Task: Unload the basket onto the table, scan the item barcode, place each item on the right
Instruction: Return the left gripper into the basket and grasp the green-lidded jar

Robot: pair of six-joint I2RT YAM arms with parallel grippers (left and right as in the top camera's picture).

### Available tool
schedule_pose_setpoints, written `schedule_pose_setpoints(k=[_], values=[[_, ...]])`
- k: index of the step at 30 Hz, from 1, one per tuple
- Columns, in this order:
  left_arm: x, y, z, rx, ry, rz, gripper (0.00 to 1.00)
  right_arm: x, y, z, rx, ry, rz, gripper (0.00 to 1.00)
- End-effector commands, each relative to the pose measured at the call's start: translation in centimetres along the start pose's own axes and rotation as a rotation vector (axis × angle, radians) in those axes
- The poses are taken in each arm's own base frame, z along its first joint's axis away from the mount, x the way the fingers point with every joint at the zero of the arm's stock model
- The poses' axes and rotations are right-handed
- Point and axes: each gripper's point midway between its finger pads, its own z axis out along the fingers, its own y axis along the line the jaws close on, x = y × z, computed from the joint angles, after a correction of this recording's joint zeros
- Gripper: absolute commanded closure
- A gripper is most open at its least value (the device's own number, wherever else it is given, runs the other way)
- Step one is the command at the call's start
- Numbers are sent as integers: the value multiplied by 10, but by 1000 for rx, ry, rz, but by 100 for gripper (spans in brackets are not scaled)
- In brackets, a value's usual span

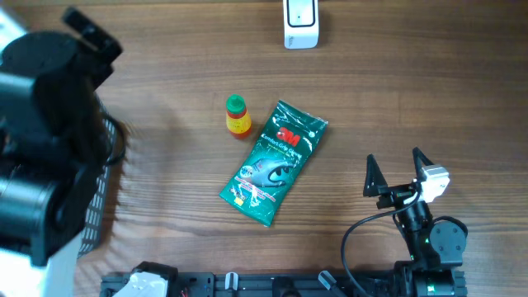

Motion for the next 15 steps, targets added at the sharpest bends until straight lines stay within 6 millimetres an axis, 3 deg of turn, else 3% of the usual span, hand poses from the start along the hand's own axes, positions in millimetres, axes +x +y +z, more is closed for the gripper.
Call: schedule_pose_setpoints(k=[1, 5, 10, 15], values=[[-25, 20, -25, 8, -69, -90, 0, -2, 0, 0, 2, -10, 12, 0], [-29, 24, -32, 15, -81, -103, 0, -2, 0, 0, 2, -10, 11, 0], [-41, 44, -34, -95, -158, -108, 0, -2, 0, 0, 2, -10, 12, 0], [-64, 85, -35, -348, -305, -118, 0, -2, 0, 0, 2, -10, 12, 0]])
